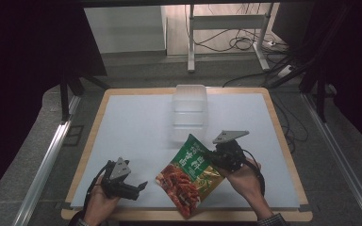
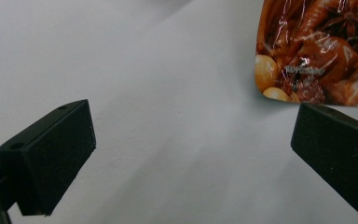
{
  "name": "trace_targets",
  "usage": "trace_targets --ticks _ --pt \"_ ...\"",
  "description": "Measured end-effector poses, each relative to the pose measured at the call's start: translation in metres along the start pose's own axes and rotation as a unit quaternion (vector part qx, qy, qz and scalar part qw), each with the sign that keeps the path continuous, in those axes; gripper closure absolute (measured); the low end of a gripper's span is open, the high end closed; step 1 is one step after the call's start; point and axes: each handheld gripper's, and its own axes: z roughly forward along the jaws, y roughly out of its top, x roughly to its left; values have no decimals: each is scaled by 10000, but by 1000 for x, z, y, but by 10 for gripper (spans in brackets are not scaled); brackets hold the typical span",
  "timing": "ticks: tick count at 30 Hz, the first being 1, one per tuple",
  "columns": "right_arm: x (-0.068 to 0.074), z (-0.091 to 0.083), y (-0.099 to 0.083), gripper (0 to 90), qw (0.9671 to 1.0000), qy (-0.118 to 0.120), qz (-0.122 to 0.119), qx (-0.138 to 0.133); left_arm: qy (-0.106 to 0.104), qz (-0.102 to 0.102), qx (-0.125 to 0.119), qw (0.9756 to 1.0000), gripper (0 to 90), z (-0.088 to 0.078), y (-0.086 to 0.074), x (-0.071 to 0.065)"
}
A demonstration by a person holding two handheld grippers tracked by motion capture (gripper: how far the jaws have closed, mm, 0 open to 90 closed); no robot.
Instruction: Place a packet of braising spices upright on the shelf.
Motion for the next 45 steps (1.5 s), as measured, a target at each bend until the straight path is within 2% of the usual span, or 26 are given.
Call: trace_targets --ticks 6,15,16,21,24,28,30,37,45 --pt "2 -14 21 891 9997 62 -93 -212 -7 -34 -32 10000 0 0 0 0" --pt "8 -24 43 891 9989 199 -223 -368 -9 19 10 10000 0 0 0 0" --pt "9 -27 50 891 9985 200 -285 -416 -9 23 7 10000 0 0 0 1" --pt "9 -32 60 891 9979 205 -368 -489 -13 21 -5 10000 0 -1 0 1" --pt "8 -35 66 891 9978 113 -422 -495 -12 27 -5 10000 0 0 0 1" --pt "0 -40 75 891 9974 -110 -441 -555 -11 23 -4 10000 0 0 0 1" --pt "-2 -41 76 891 9973 -118 -433 -578 -11 24 -1 10000 0 0 0 1" --pt "-12 -48 88 891 9971 44 -368 -666 -18 19 2 10000 0 0 0 1" --pt "-16 -55 106 891 9961 27 -462 -755 -40 -21 -36 10000 0 -1 0 2"
